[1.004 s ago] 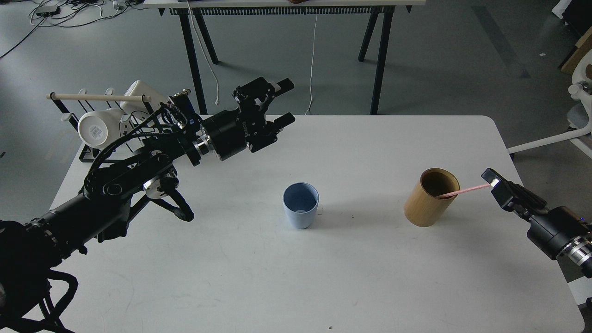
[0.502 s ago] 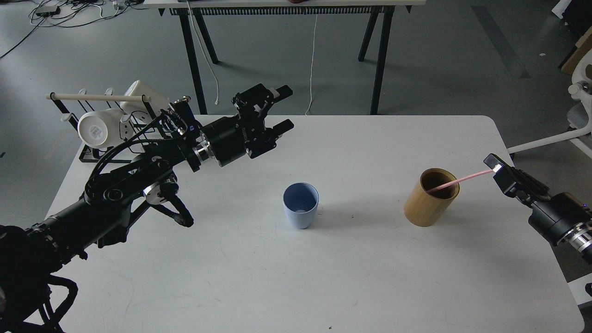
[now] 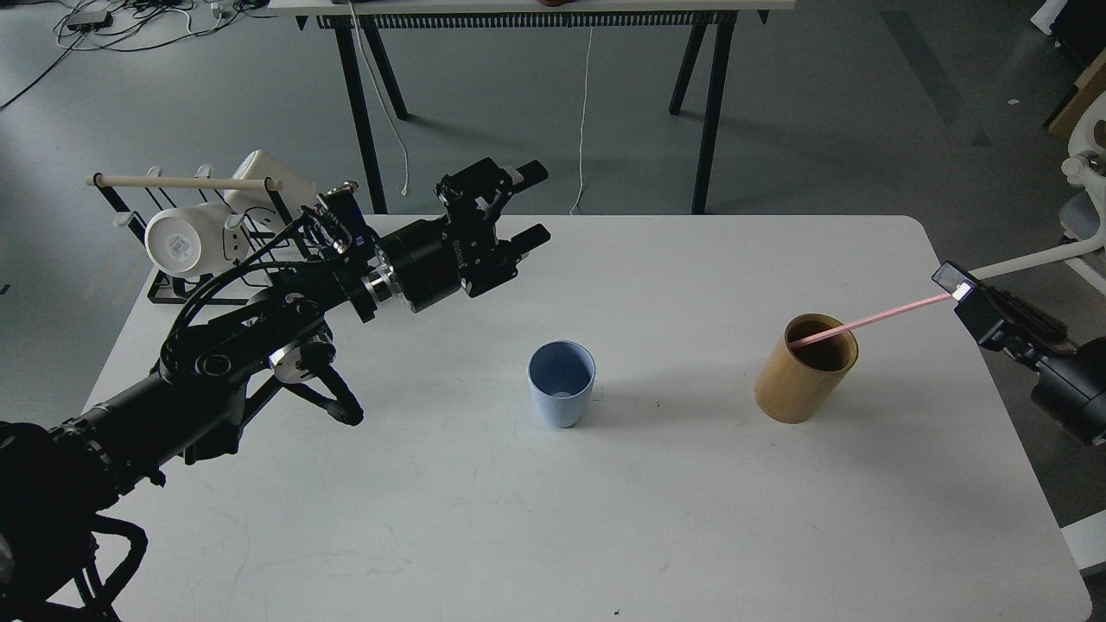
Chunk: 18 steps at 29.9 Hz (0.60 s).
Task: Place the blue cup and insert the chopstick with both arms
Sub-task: 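Pull the pink stick up out of the tan tube with the right gripper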
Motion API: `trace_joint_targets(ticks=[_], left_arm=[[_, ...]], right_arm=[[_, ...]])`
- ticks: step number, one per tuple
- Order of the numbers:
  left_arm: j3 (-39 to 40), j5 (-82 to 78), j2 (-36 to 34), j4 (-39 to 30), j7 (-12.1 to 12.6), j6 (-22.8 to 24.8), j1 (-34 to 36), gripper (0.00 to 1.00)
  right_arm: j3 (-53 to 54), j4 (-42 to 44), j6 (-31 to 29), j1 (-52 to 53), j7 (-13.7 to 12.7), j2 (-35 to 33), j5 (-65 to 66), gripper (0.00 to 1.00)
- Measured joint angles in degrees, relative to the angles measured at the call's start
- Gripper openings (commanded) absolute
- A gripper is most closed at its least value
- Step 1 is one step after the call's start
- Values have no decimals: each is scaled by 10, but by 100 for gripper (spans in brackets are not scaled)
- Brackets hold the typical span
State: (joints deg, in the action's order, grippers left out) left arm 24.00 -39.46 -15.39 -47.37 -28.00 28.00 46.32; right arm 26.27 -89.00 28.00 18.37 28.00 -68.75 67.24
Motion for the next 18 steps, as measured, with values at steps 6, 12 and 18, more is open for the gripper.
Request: trace_joint_targets(ticks=[6,12,18], left_arm=[[0,2,0,0,0,0,0,94],[2,2,-1,9,0,0,0,94],[4,3,-1,13,0,0,0,94]], right_arm=[[2,-33,0,0,0,-47,0,0],[2,-51,0,0,0,-80,-1,0],[3,-73,0,0,0,-111,-1,0]])
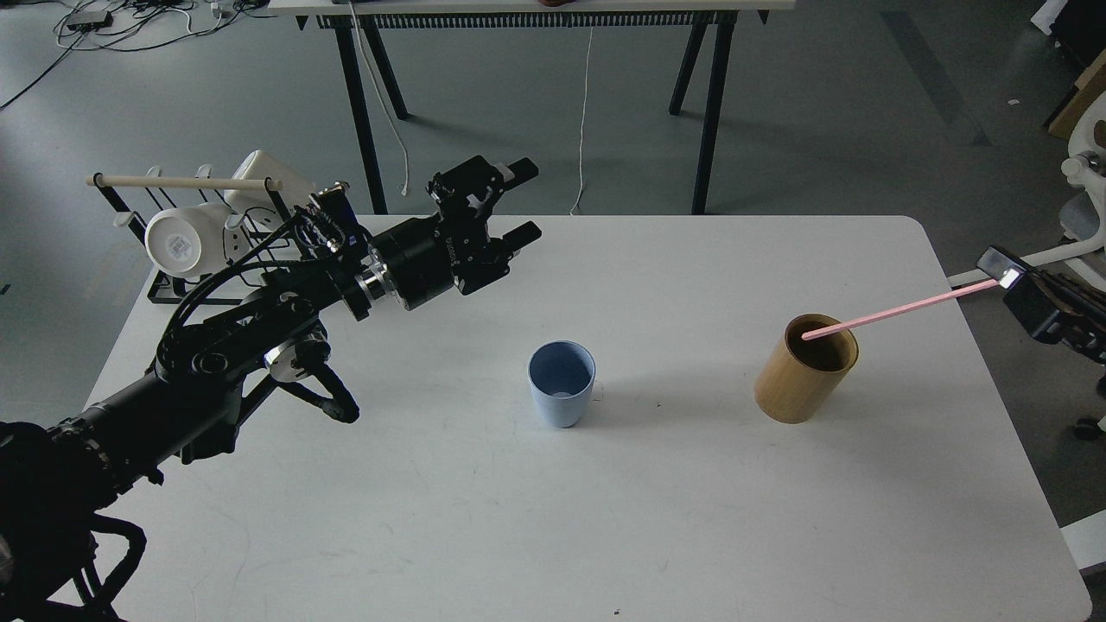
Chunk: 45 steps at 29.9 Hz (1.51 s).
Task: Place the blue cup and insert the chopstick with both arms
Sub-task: 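Pull the pink stick up out of the tan tube with the right gripper, then carry the pink stick over the blue cup and lower it inside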
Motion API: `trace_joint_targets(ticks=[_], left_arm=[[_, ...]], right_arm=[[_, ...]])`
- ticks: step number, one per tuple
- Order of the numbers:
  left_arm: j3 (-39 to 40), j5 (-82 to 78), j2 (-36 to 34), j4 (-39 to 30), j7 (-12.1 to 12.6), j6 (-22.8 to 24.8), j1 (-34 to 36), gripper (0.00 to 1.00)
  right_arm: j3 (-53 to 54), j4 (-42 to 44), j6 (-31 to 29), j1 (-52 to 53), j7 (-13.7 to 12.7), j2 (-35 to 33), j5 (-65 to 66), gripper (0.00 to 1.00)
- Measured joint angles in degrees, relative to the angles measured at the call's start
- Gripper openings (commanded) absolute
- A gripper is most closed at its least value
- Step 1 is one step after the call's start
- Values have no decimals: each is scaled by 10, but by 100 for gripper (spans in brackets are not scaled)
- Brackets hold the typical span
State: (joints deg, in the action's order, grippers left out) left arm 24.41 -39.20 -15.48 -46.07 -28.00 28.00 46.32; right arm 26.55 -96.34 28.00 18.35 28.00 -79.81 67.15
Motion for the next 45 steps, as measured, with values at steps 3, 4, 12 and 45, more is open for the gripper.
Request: trace_joint_targets(ticks=[3,4,12,45], left_arm=[[0,0,0,0,0,0,0,94],[0,0,0,0,0,0,0,94],[0,0,-1,2,0,0,0,94],[0,3,-3,24,0,0,-5,94]], right_arm=[[0,-12,0,0,0,-11,0,0],[0,-15,0,0,0,-14,0,0],[11,-18,0,33,0,-7,-7,0],[-256,82,0,332,0,292,123,0]])
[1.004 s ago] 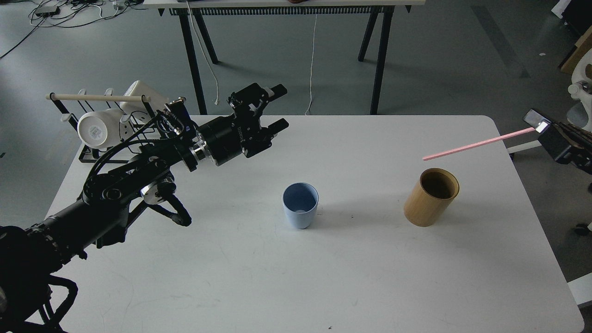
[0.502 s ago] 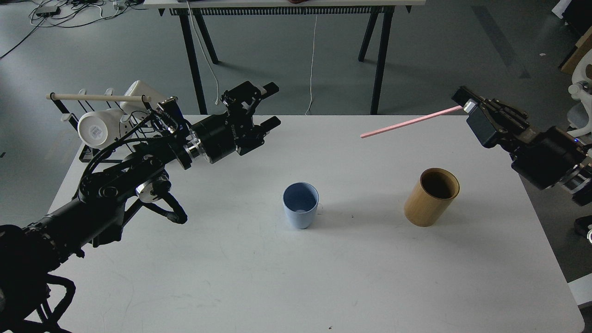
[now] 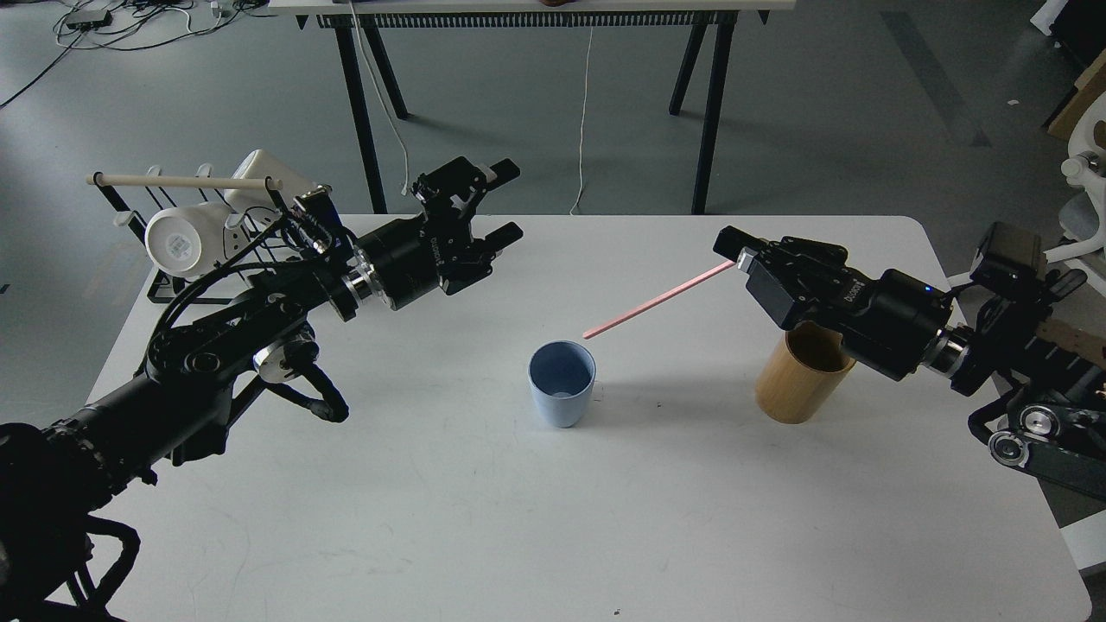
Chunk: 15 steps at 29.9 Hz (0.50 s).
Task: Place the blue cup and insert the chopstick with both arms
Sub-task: 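Carry the pink stick over the blue cup and lower it inside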
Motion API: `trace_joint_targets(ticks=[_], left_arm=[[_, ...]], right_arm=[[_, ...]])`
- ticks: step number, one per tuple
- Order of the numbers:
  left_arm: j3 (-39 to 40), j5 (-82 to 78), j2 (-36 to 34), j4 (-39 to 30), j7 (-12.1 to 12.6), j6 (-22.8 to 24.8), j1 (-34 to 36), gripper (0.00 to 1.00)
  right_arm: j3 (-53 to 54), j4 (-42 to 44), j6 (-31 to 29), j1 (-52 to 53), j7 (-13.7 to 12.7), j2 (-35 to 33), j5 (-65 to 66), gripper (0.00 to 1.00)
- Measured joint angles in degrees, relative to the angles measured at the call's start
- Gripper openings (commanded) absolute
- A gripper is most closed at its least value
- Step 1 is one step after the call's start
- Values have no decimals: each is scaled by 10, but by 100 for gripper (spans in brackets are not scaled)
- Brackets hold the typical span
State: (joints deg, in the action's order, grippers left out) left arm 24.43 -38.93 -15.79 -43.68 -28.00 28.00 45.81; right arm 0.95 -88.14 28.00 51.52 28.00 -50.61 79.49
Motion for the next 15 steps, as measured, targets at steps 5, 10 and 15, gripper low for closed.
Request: trace_joint_targets(ticks=[5,10,15], left_arm=[[0,0,1,0,0,0,-1,94],[0,0,2,0,0,0,-2,94],[0,0,2,0,0,0,-3,94]], right_arm=[[-17,22,0,2,0,24,10,0],[-18,54,0,2,0,54,12,0],[-22,72,0,0,0,80,12,0]])
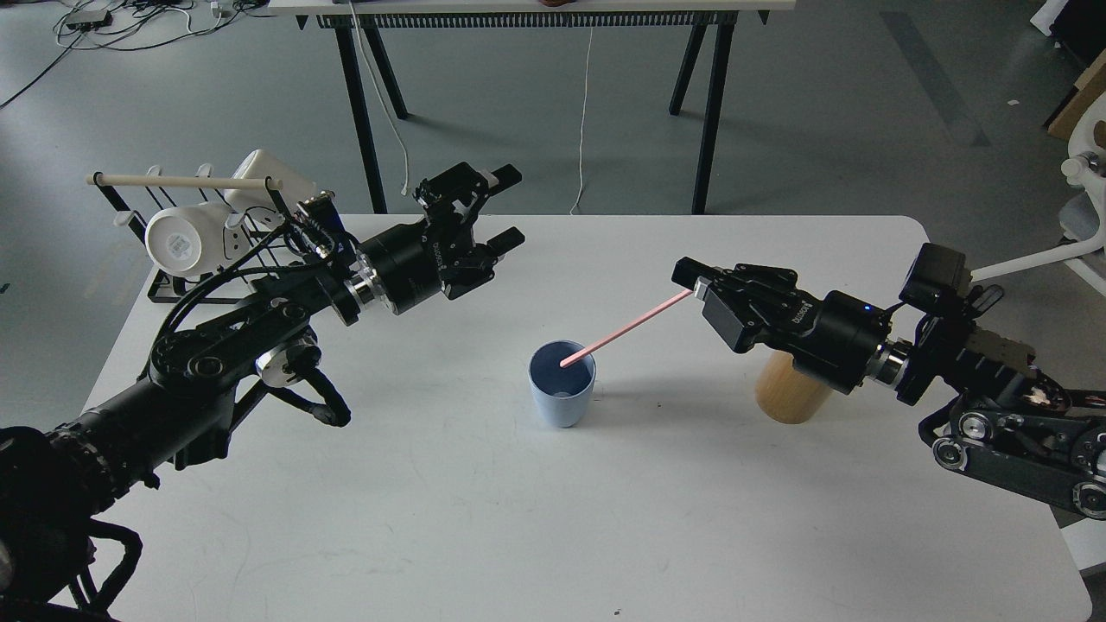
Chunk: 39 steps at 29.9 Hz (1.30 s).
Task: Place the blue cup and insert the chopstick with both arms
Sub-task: 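Carry the pink stick over the blue cup and lower it inside, then release the pink stick and lift the right gripper away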
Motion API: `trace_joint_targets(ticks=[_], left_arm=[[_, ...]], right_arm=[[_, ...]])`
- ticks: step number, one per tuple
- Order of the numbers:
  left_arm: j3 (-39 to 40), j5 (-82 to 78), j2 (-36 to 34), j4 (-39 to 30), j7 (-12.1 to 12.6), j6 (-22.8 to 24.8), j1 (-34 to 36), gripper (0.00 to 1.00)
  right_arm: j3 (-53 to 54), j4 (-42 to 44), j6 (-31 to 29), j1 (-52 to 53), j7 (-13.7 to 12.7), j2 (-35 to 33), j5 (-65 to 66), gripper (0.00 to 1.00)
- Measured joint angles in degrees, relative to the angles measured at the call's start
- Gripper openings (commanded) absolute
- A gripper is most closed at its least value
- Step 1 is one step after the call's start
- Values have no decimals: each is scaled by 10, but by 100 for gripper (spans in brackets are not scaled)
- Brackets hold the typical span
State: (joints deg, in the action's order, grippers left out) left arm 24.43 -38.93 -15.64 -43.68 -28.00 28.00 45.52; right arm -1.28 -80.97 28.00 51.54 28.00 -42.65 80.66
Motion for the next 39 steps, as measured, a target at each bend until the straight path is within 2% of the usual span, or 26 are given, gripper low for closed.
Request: trace_joint_targets(ticks=[22,26,28,31,39], left_arm=[[1,1,1,0,0,0,-4,94],[1,1,1,0,0,0,-4,94],[1,1,1,0,0,0,-4,94],[1,1,2,0,0,0,-4,94],[1,1,2,-1,0,0,-4,94]], right_arm=[[-28,42,0,-1,0,60,-1,6],[-30,49,0,-1,0,64,-2,21],[-30,50,0,0,0,67,-2,38],[-30,51,0,0,0,69,-3,53],[-27,45,0,1,0,75,-12,78]])
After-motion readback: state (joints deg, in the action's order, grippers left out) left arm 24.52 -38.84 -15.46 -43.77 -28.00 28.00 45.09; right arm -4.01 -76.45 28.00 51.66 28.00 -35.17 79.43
